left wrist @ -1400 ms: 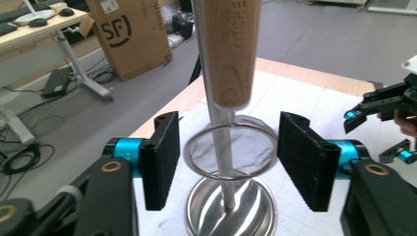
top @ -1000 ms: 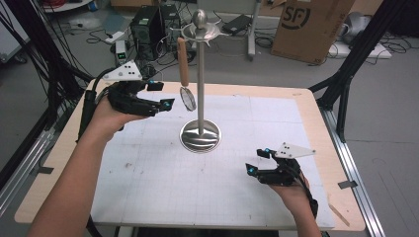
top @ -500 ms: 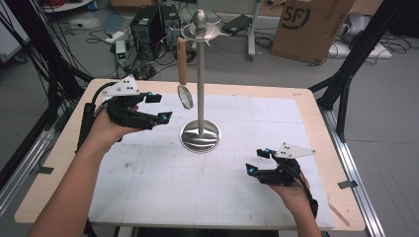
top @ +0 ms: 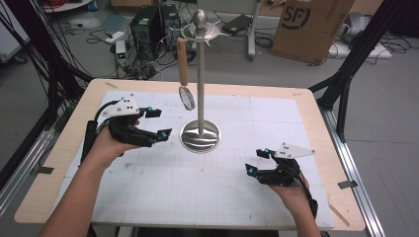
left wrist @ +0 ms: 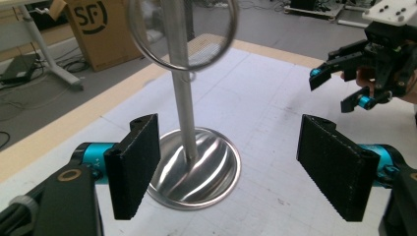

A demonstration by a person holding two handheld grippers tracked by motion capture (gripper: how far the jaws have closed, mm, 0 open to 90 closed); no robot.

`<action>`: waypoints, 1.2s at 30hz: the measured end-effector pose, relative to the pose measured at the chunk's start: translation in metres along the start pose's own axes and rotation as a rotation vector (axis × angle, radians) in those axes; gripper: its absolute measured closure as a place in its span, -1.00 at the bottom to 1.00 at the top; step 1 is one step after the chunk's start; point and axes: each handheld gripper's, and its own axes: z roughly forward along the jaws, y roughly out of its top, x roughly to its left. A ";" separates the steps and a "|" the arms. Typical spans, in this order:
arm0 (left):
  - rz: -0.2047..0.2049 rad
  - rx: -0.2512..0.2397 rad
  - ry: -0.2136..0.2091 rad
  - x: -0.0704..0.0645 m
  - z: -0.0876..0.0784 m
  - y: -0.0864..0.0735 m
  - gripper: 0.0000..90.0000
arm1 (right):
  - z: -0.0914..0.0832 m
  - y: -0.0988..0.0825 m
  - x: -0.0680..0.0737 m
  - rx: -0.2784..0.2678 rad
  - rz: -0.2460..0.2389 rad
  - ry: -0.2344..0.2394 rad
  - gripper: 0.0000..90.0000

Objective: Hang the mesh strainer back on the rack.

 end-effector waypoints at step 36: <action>-0.110 0.034 -0.039 -0.028 0.024 -0.081 -0.62 | -0.009 0.001 -0.002 -0.015 0.006 -0.019 -0.37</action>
